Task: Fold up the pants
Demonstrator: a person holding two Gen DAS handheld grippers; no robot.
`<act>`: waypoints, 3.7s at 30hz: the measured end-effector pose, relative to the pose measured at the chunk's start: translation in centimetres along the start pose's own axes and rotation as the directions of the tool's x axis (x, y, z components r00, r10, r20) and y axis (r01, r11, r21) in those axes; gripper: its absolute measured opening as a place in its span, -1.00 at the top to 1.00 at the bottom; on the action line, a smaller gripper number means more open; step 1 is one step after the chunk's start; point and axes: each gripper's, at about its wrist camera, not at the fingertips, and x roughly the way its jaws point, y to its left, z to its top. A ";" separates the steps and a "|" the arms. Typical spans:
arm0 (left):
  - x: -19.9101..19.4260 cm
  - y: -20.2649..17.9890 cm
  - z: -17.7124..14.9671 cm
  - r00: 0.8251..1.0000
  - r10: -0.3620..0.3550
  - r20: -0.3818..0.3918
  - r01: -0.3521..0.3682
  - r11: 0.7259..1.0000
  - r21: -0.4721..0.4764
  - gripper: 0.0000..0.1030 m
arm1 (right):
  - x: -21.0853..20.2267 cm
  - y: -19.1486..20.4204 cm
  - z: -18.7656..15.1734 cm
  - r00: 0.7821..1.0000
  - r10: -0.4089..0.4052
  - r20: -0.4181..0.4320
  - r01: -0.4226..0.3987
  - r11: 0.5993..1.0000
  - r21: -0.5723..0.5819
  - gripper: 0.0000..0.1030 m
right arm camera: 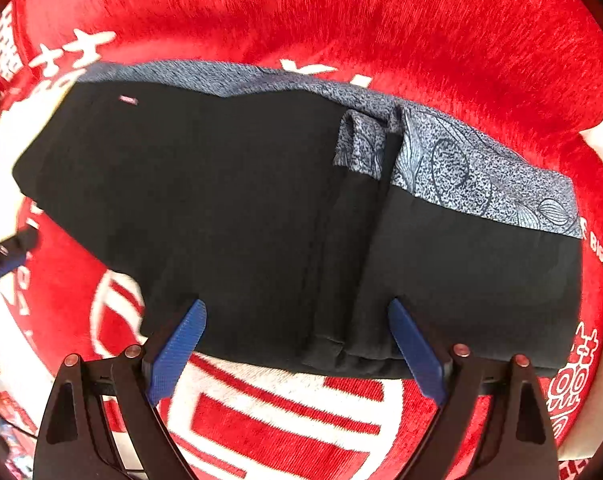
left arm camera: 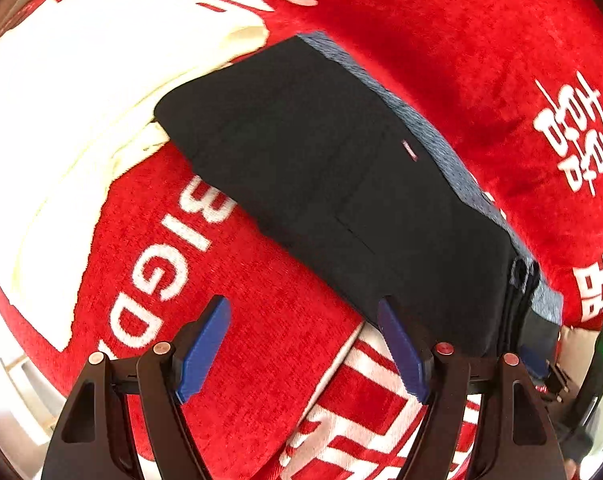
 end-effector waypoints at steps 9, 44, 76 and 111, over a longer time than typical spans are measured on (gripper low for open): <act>-0.1 0.6 0.8 1.000 -0.015 0.012 0.016 0.999 -0.028 -0.49 | 0.6 0.1 -0.2 1.000 -0.030 0.001 0.030 1.000 -0.009 -0.85; 0.4 4.4 6.6 0.877 -0.414 0.245 0.458 0.874 -0.163 -0.66 | 0.8 1.0 -1.3 0.998 -0.053 0.035 0.054 0.998 -0.019 -0.86; -2.2 -9.5 3.1 0.912 0.021 0.409 -0.214 0.875 0.433 0.49 | -7.6 10.8 18.2 0.886 0.455 -0.090 -0.462 0.884 -0.079 -0.85; -9.6 -27.8 -8.9 0.910 -0.240 0.339 -0.115 0.638 0.761 0.49 | -14.6 -6.8 9.7 0.770 0.625 0.129 -0.633 0.773 0.036 0.65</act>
